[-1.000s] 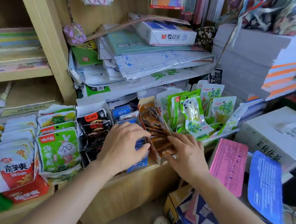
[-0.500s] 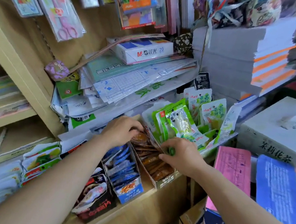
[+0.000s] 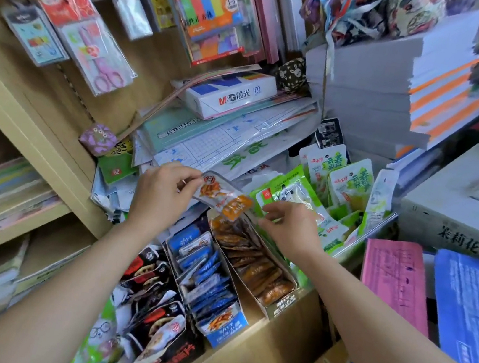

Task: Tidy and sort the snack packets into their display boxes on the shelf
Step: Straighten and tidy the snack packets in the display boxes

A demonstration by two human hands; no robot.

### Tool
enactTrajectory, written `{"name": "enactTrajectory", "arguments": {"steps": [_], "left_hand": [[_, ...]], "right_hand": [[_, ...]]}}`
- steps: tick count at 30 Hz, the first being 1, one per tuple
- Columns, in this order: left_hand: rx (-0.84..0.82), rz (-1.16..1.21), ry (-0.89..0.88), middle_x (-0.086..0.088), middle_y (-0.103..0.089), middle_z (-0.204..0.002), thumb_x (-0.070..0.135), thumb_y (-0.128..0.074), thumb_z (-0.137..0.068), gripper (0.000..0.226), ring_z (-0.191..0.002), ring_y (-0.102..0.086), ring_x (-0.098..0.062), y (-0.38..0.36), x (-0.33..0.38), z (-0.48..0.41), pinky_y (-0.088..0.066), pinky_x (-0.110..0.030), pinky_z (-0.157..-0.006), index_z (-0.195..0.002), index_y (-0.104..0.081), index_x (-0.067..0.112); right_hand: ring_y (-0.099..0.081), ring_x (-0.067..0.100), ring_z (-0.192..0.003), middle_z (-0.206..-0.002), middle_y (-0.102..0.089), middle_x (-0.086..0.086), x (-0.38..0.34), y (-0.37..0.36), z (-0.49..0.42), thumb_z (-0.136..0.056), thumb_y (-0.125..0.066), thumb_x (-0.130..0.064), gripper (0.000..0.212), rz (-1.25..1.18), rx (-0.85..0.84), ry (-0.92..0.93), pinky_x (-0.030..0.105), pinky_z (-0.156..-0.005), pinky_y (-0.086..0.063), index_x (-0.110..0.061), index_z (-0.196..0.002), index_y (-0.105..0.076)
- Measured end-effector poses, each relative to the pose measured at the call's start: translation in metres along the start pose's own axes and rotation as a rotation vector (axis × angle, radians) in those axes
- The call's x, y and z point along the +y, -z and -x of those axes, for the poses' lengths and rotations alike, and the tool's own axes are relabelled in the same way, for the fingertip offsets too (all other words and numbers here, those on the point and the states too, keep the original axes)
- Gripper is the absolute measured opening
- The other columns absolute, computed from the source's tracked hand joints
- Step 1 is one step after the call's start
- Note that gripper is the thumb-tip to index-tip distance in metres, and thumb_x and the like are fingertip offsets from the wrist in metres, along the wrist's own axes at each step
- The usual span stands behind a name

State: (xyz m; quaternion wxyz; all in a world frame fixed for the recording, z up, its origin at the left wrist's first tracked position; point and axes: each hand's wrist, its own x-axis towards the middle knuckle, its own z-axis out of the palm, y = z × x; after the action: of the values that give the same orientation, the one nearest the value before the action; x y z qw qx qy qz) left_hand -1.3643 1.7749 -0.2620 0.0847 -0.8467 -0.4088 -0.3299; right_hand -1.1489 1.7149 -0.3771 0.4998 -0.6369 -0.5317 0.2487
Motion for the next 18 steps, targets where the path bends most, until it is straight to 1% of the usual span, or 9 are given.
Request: {"name": "enactTrajectory", "arguments": {"steps": [4, 5, 6, 8, 9, 11, 13, 16, 18], "left_hand": [[0.041, -0.115, -0.145, 0.000, -0.073, -0.081, 0.010, -0.079, -0.085, 0.009, -0.064, -0.059, -0.012, 0.012, 0.001, 0.004, -0.041, -0.023, -0.059, -0.094, -0.081, 0.013], [0.020, -0.108, -0.157, 0.000, -0.073, -0.080, 0.011, -0.079, -0.085, 0.010, -0.064, -0.060, -0.013, 0.013, 0.000, 0.005, -0.044, -0.023, -0.058, -0.094, -0.081, 0.013], [-0.008, -0.099, -0.165, 0.000, -0.073, -0.080, 0.011, -0.079, -0.085, 0.011, -0.064, -0.062, -0.016, 0.012, -0.001, 0.007, -0.049, -0.027, -0.058, -0.095, -0.081, 0.013], [-0.053, -0.092, -0.154, 0.001, -0.073, -0.081, 0.014, -0.078, -0.086, 0.011, -0.066, -0.065, -0.020, 0.009, -0.004, 0.012, -0.056, -0.038, -0.059, -0.097, -0.081, 0.014], [-0.063, -0.094, -0.138, 0.001, -0.073, -0.082, 0.015, -0.077, -0.087, 0.012, -0.067, -0.065, -0.021, 0.008, -0.005, 0.015, -0.057, -0.040, -0.060, -0.099, -0.081, 0.014], [-0.055, -0.104, -0.118, 0.001, -0.072, -0.082, 0.015, -0.076, -0.088, 0.013, -0.068, -0.065, -0.022, 0.008, -0.006, 0.019, -0.057, -0.040, -0.060, -0.101, -0.080, 0.014], [-0.022, -0.123, -0.113, -0.001, -0.071, -0.080, 0.013, -0.076, -0.088, 0.013, -0.065, -0.065, -0.023, 0.010, -0.005, 0.023, -0.056, -0.036, -0.058, -0.100, -0.080, 0.013], [0.033, -0.156, -0.082, -0.003, -0.071, -0.079, 0.010, -0.076, -0.088, 0.010, -0.063, -0.064, -0.025, 0.015, -0.002, 0.023, -0.051, -0.030, -0.057, -0.096, -0.080, 0.012], [0.034, -0.163, -0.045, -0.004, -0.071, -0.081, 0.011, -0.075, -0.087, 0.010, -0.064, -0.064, -0.025, 0.017, -0.003, 0.022, -0.050, -0.030, -0.058, -0.096, -0.080, 0.012]], "right_hand": [[-0.066, 0.015, -0.098, -0.110, -0.073, -0.002, -0.009, -0.019, -0.001, -0.084, -0.079, -0.033, 0.041, 0.051, 0.001, 0.046, 0.030, -0.091, -0.053, -0.015, -0.120, -0.071], [-0.066, 0.017, -0.101, -0.112, -0.072, -0.001, -0.010, -0.023, -0.001, -0.083, -0.079, -0.037, 0.046, 0.080, -0.011, 0.053, 0.032, -0.092, -0.053, -0.015, -0.122, -0.070], [-0.066, 0.019, -0.100, -0.111, -0.072, 0.000, -0.011, -0.028, 0.000, -0.082, -0.079, -0.041, 0.049, 0.117, -0.026, 0.060, 0.034, -0.090, -0.054, -0.016, -0.123, -0.069], [-0.067, 0.023, -0.093, -0.102, -0.073, 0.004, -0.012, -0.036, 0.001, -0.082, -0.078, -0.045, 0.047, 0.194, -0.049, 0.058, 0.037, -0.081, -0.056, -0.016, -0.119, -0.070], [-0.067, 0.024, -0.088, -0.094, -0.073, 0.006, -0.012, -0.039, 0.001, -0.083, -0.077, -0.043, 0.041, 0.220, -0.052, 0.055, 0.036, -0.075, -0.055, -0.016, -0.113, -0.071], [-0.065, 0.025, -0.076, -0.079, -0.070, 0.005, -0.014, -0.043, 0.000, -0.087, -0.074, -0.037, 0.025, 0.238, -0.042, 0.048, 0.031, -0.064, -0.050, -0.016, -0.099, -0.072], [-0.061, 0.024, -0.067, -0.072, -0.068, 0.005, -0.016, -0.046, -0.003, -0.091, -0.069, -0.028, 0.014, 0.226, -0.027, 0.028, 0.027, -0.061, -0.046, -0.016, -0.091, -0.075], [-0.060, 0.023, -0.061, -0.069, -0.069, 0.009, -0.016, -0.047, -0.006, -0.094, -0.065, -0.018, 0.017, 0.195, 0.008, 0.000, 0.028, -0.061, -0.048, -0.010, -0.082, -0.074], [-0.063, 0.025, -0.061, -0.066, -0.069, 0.010, -0.016, -0.043, -0.006, -0.094, -0.065, -0.016, 0.021, 0.157, 0.061, 0.011, 0.030, -0.060, -0.051, -0.006, -0.079, -0.074]]}}
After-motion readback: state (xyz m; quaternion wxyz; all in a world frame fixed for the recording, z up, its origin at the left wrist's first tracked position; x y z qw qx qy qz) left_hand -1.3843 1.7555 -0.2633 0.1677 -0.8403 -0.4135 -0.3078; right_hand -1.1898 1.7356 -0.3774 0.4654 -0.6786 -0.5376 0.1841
